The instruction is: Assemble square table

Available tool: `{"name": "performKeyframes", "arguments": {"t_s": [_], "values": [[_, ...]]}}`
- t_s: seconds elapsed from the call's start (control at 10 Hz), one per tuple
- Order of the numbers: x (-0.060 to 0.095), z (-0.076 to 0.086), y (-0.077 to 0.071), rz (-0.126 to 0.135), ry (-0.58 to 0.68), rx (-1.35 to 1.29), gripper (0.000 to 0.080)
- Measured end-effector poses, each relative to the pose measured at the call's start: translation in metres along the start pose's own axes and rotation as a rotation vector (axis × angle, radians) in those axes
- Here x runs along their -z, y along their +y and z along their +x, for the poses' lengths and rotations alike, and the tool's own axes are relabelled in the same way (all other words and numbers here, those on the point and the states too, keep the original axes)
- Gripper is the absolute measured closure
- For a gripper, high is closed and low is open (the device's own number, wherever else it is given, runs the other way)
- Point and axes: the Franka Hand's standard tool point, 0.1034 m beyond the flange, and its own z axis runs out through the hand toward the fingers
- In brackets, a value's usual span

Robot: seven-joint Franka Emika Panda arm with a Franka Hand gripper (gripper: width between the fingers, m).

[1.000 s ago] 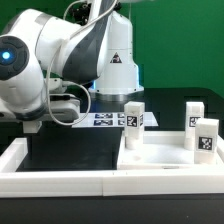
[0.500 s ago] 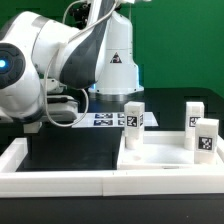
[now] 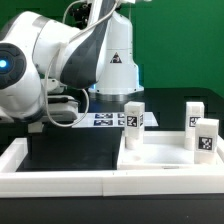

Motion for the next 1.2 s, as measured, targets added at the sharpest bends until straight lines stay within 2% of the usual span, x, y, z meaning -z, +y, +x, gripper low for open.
{"name": "performKeyframes", "arguments": {"t_s": [0.1,0.2,0.3,0.4,0.6,0.8,0.9,1.0,1.1,1.2], "values": [[0.001,-0.001,-0.001,0.002,0.001,0.0,0.0511],[0.009,-0.005,-0.007,0.004,0.009,0.001,0.0511],[0.021,-0.013,-0.018,0.006,0.027,0.009,0.0511],[0.033,-0.025,-0.028,0.018,0.03,0.013,0.0511],[0.06,-0.04,-0.045,0.022,0.08,0.035,0.0509],[0.05,-0.037,-0.041,0.025,0.072,0.029,0.0509],[0.056,-0.029,-0.04,0.013,0.159,0.038,0.0509],[0.057,-0.028,-0.04,0.009,0.242,0.038,0.0509],[0.06,-0.028,-0.044,0.023,0.272,0.032,0.0509],[0.075,-0.022,-0.048,0.025,0.329,0.03,0.0509]]}}
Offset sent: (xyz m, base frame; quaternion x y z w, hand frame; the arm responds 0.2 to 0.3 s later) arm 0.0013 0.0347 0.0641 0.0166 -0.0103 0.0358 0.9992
